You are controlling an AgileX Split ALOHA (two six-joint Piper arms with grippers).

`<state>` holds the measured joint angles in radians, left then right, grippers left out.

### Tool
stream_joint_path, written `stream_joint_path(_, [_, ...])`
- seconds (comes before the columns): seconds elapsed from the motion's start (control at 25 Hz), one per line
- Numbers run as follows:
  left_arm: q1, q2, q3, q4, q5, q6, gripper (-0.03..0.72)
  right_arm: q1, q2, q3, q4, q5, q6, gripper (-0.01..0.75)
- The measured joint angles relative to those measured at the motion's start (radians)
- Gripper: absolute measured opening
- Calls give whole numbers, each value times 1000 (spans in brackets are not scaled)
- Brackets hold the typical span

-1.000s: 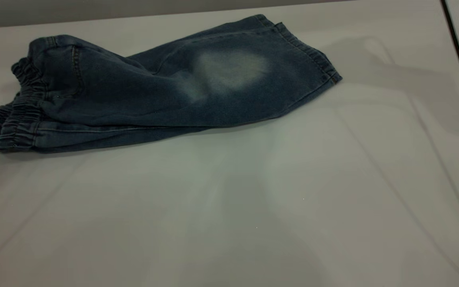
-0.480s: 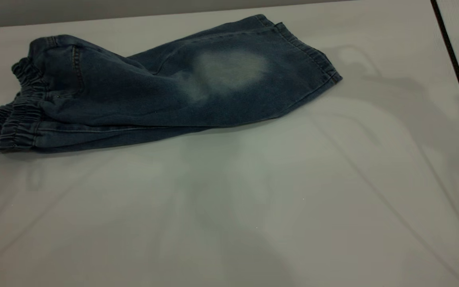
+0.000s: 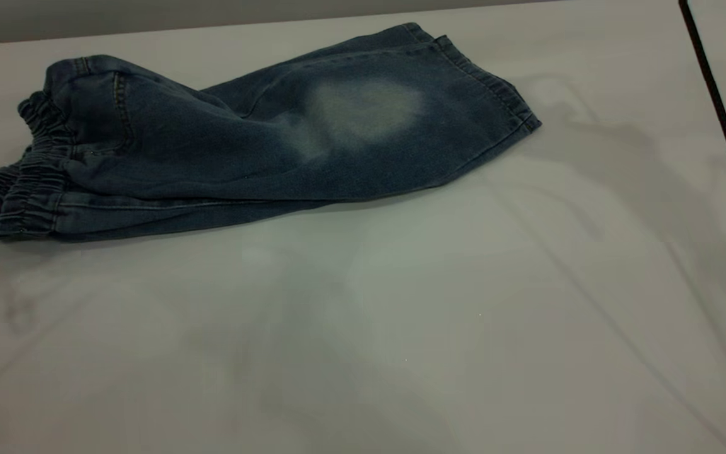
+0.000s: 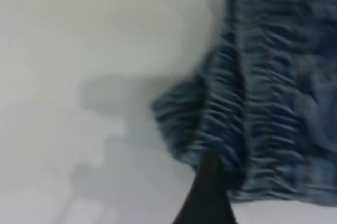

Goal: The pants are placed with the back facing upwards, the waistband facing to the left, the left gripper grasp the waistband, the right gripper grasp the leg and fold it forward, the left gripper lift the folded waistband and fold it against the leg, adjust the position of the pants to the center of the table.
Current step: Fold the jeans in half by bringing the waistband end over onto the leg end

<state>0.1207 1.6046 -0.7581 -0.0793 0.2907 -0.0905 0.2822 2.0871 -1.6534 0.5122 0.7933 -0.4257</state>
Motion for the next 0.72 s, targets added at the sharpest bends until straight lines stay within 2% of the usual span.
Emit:
stream_joint_path(0.2, [87, 12, -2, -4, 3, 27, 535, 16, 6, 0, 1, -2, 0, 456])
stream_joint_path(0.72, [86, 190, -29, -9, -53, 112, 535, 21, 63, 0, 7, 2, 3, 456])
